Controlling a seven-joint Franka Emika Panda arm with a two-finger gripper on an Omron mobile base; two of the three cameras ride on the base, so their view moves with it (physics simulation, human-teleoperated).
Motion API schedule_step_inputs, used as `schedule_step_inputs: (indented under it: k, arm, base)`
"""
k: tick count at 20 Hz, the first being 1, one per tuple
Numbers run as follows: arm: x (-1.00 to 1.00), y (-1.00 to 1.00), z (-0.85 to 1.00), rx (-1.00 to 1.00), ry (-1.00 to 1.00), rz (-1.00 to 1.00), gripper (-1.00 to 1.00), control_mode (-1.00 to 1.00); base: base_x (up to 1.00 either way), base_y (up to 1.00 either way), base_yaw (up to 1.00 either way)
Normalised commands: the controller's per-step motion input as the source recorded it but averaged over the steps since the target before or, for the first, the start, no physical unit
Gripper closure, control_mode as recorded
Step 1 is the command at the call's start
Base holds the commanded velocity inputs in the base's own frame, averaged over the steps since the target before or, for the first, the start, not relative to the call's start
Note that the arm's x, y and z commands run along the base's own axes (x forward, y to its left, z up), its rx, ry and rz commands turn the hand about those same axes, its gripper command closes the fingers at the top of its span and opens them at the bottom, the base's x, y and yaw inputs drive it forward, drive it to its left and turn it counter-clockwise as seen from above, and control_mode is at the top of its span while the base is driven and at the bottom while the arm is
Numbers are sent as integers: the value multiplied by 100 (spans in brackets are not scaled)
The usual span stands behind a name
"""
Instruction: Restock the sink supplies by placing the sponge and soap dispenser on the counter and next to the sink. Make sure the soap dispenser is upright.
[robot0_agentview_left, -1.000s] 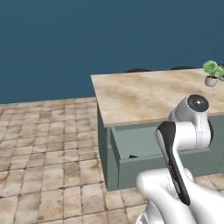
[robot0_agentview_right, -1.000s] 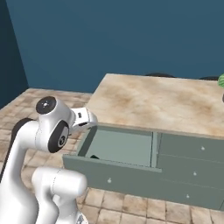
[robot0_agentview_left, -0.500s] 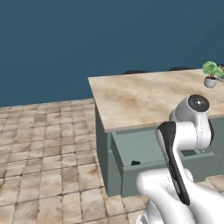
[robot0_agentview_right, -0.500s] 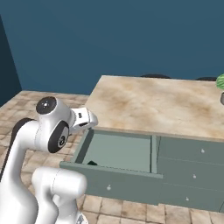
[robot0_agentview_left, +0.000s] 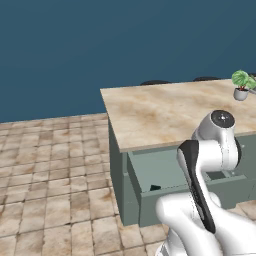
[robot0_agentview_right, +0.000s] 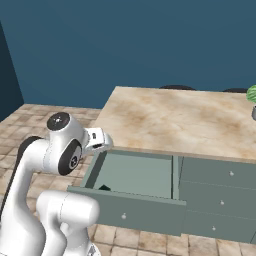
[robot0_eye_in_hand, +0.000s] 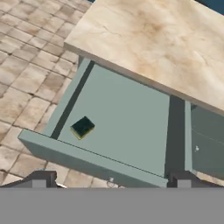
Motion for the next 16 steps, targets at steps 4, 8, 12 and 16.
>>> schedule_step_inputs:
  k: [4, 8, 12, 16]
  arm:
    - [0, 4, -100, 8, 26, -8, -100, -100]
    - [0, 32, -82, 5, 22, -20, -100, -100]
    - [0, 26, -35, 9, 2, -38, -100, -100]
    - [9, 6, -15, 15, 0, -41, -100, -100]
  base:
    - [0, 0, 0]
    - [0, 0, 0]
    - [0, 0, 0]
    - [0, 0, 0]
